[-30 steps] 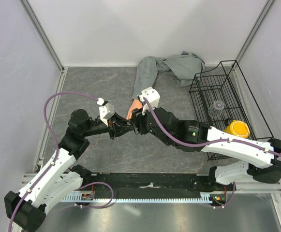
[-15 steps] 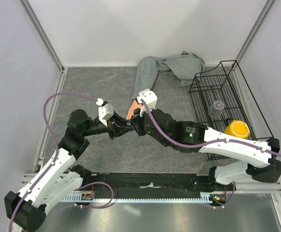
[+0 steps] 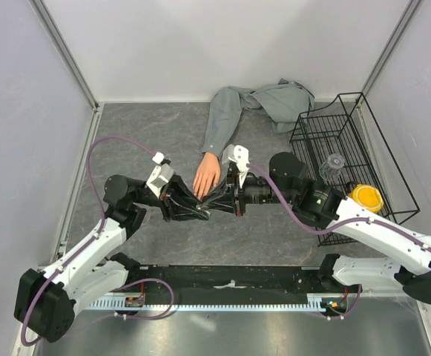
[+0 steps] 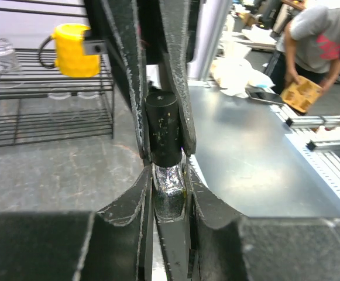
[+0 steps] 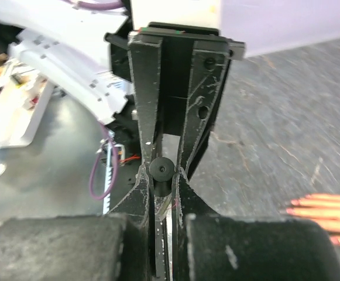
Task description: Paint the nails
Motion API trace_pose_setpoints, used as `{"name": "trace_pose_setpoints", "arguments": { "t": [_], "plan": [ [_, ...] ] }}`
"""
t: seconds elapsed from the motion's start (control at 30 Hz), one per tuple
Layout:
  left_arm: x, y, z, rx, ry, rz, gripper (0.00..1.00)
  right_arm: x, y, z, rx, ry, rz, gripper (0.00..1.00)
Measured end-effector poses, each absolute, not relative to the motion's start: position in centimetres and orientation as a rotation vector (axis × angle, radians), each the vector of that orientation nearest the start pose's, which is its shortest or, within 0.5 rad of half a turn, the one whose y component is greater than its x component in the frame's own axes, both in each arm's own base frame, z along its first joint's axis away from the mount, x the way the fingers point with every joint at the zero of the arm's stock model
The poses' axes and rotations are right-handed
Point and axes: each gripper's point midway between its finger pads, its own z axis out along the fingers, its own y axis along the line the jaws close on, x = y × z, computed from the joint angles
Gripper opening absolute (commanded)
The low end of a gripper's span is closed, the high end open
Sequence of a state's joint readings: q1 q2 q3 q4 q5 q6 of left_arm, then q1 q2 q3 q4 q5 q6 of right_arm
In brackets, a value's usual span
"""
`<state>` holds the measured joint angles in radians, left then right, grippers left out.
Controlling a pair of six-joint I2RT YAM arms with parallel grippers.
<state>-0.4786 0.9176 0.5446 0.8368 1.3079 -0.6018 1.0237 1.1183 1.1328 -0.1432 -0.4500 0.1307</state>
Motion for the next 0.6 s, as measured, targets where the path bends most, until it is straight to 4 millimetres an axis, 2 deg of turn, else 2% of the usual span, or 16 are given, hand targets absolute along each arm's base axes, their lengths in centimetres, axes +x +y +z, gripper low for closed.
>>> {"name": "trace_pose_setpoints", "arguments": {
  "t": [0.07,0.1,0.17,0.23,0.27,0.43,0.47,0.6],
  "plan": [
    [10.4,-25.2,30.3,1.244,1.121,-1.569,0.02,12.0,36.0,34.5,-1.157,1.44,1.257,0.0],
    [10.3,-25.2,30.4,1.245,1.12,-1.566,0.02,11.9,35.9,34.6,-1.168,1.43,1.266,0.04],
    [10.3,-25.1,30.4,1.233,1.136,-1.554,0.02,12.0,35.9,34.5,-1.165,1.436,1.264,0.24],
    [10.6,-25.1,30.4,1.212,1.15,-1.521,0.02,12.4,35.8,34.5,-1.133,1.461,1.248,0.25],
    [11.1,-25.2,30.4,1.189,1.167,-1.496,0.02,12.9,35.7,34.5,-1.101,1.494,1.228,0.38],
    [14.0,-25.4,30.2,1.084,1.24,-1.338,0.02,16.1,34.6,33.9,-0.855,1.698,1.102,0.64],
    [14.7,-25.3,30.1,1.061,1.262,-1.302,0.02,16.6,34.3,33.8,-0.801,1.734,1.076,0.74],
    [16.4,-25.1,29.5,1.008,1.319,-1.206,0.02,17.9,33.7,33.9,-0.629,1.824,0.946,0.81]
  ]
}}
